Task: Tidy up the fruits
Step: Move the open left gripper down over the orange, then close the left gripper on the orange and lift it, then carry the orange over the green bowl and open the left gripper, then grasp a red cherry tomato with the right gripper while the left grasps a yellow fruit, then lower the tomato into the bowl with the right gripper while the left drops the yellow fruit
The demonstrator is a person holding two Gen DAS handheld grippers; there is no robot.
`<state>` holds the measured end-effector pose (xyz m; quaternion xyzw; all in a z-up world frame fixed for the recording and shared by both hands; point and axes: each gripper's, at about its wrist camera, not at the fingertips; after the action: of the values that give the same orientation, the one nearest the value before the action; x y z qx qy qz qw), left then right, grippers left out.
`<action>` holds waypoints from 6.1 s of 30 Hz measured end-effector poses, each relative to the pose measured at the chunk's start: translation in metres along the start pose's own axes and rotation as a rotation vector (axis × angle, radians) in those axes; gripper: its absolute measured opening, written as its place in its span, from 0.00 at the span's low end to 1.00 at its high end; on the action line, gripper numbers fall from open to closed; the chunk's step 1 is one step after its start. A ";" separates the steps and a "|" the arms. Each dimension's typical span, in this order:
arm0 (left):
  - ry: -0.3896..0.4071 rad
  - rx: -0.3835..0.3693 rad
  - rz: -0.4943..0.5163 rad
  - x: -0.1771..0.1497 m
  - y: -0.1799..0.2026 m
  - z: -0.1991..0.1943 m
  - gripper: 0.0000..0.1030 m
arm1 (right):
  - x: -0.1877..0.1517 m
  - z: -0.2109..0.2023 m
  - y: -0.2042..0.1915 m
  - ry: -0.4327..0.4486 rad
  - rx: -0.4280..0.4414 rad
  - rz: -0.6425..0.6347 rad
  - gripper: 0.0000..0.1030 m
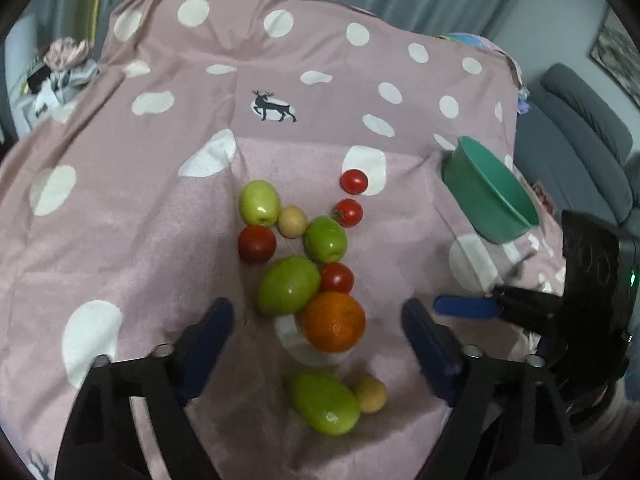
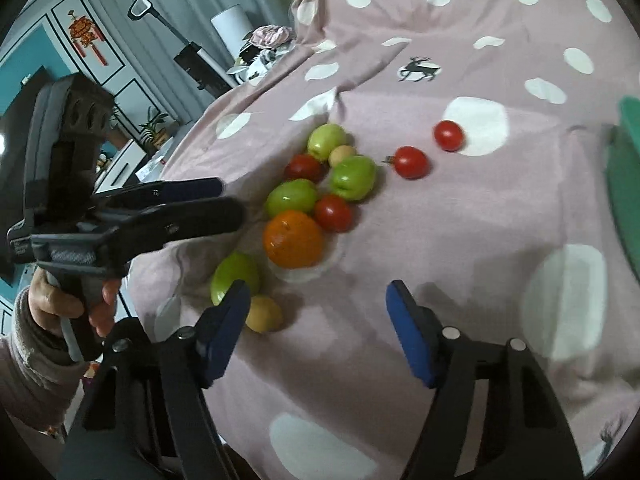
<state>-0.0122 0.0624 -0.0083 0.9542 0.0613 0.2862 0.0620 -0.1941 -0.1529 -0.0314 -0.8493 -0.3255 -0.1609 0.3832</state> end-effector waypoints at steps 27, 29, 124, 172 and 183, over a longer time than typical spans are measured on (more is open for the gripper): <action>-0.190 -0.101 -0.006 0.002 0.016 0.039 0.57 | 0.022 0.055 0.002 -0.109 0.066 0.013 0.53; -0.199 -0.107 -0.017 0.002 0.013 0.043 0.49 | 0.023 0.058 0.000 -0.114 0.057 -0.003 0.51; -0.056 0.047 0.332 -0.014 0.012 0.002 0.74 | 0.049 0.066 0.013 -0.176 -0.095 -0.123 0.25; -0.203 -0.060 0.514 0.042 0.151 0.043 0.26 | -0.002 -0.147 0.080 0.400 -0.108 0.107 0.26; 0.019 -0.177 0.455 0.130 0.248 0.064 0.26 | 0.006 -0.215 0.137 0.509 -0.366 0.196 0.28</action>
<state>0.1515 -0.1673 0.0472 0.9316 -0.1800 0.3059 0.0789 -0.1026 -0.3809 0.0379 -0.8639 -0.1017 -0.3860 0.3071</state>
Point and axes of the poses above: each gripper's, at about its wrist camera, not at the fingertips, and z roughly the way its jaws point, y to its right, x to its top, and after that the axes turned 14 degrees about x, right-handed
